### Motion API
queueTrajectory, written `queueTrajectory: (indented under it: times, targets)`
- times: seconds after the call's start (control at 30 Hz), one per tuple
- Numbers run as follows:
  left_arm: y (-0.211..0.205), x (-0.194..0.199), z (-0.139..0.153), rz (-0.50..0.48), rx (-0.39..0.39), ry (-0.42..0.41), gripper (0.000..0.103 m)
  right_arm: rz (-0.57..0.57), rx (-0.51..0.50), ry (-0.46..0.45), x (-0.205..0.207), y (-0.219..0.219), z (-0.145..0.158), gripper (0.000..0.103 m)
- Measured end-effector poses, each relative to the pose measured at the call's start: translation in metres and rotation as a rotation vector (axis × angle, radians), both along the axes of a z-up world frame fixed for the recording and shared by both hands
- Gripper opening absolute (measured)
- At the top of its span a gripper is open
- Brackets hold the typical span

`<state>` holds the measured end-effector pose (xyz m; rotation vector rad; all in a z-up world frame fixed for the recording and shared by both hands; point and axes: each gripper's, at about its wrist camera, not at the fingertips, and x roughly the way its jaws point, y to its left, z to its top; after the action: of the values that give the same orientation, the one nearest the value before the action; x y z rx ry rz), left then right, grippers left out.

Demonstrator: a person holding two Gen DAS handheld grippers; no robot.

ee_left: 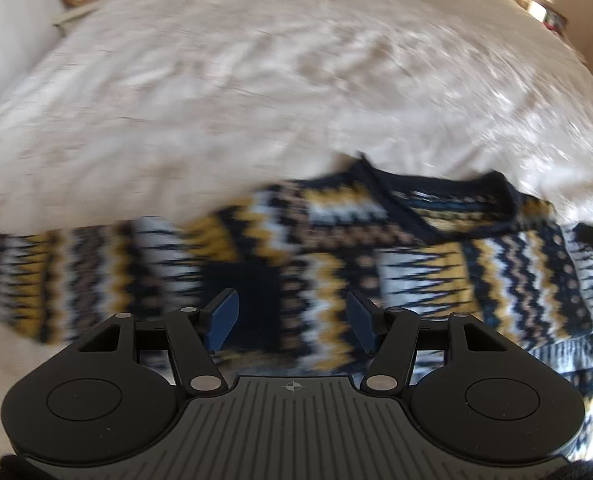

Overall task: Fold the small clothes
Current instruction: 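Open the right tool to release the cuff onto the sweater body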

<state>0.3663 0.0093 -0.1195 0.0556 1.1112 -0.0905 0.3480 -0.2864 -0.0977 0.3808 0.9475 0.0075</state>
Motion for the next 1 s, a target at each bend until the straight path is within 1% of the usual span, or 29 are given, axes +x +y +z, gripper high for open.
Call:
queueTrajectory:
  times: [0.07,0.13,0.2,0.23,0.27,0.33,0.5,0.53,0.57,0.6,0.63,0.67,0.77,0.8,0.83,0.87,0.9,0.93,1.0]
  targets:
    - [-0.017,0.005,-0.017,-0.019,0.022,0.02,0.057,-0.062,-0.004,0.027,0.007,-0.035,-0.006,0.046]
    - [-0.028,0.01,-0.037,-0.038,0.07,0.047,0.055,-0.103,0.002,0.057,0.015,-0.063,-0.016,0.046]
    - [-0.034,0.014,-0.058,-0.051,0.13,0.103,0.054,-0.115,0.01,0.094,0.023,-0.082,-0.03,0.046]
    - [-0.034,0.015,-0.069,-0.058,0.146,0.13,0.054,-0.122,0.023,0.111,0.027,-0.089,-0.038,0.047]
    - [-0.033,0.014,-0.075,-0.065,0.147,0.132,0.055,-0.128,0.042,0.121,0.031,-0.095,-0.044,0.048]
    - [-0.03,0.01,-0.078,-0.083,0.149,0.113,0.056,-0.127,0.081,0.133,0.033,-0.103,-0.056,0.054]
    - [-0.027,0.006,-0.078,-0.102,0.154,0.101,0.056,-0.121,0.209,0.188,0.046,-0.115,-0.088,0.055]
    - [-0.028,0.005,-0.078,-0.103,0.156,0.101,0.057,-0.128,0.229,0.203,0.047,-0.116,-0.094,0.052]
    - [-0.028,0.004,-0.078,-0.102,0.16,0.101,0.057,-0.135,0.249,0.203,0.047,-0.117,-0.097,0.045]
    - [-0.029,0.004,-0.079,-0.102,0.164,0.101,0.057,-0.129,0.274,0.183,0.045,-0.118,-0.097,0.013]
    - [-0.029,0.007,-0.077,-0.101,0.168,0.102,0.057,-0.116,0.288,0.156,0.042,-0.116,-0.092,0.015]
    - [-0.029,0.006,-0.078,-0.099,0.171,0.1,0.057,-0.1,0.254,0.119,0.038,-0.11,-0.082,0.015]
    - [-0.031,0.007,-0.079,-0.092,0.177,0.095,0.057,0.025,0.04,-0.044,0.016,-0.08,-0.035,0.015]
    - [-0.032,0.005,-0.078,-0.089,0.178,0.095,0.057,0.066,-0.019,-0.096,0.006,-0.07,-0.021,0.015]
    - [-0.032,0.005,-0.078,-0.085,0.179,0.094,0.057,0.094,-0.075,-0.13,0.001,-0.062,-0.013,0.014]
    - [-0.033,0.005,-0.078,-0.082,0.18,0.093,0.057,0.107,-0.145,-0.14,-0.003,-0.055,-0.011,0.014]
    - [-0.036,0.009,-0.078,-0.08,0.182,0.092,0.057,0.106,-0.204,-0.127,-0.002,-0.052,-0.015,0.014]
    - [-0.036,0.009,-0.078,-0.08,0.182,0.091,0.057,0.088,-0.235,-0.101,0.002,-0.053,-0.023,0.014]
    - [-0.037,0.01,-0.079,-0.085,0.184,0.091,0.057,0.023,-0.238,-0.036,0.014,-0.066,-0.042,0.014]
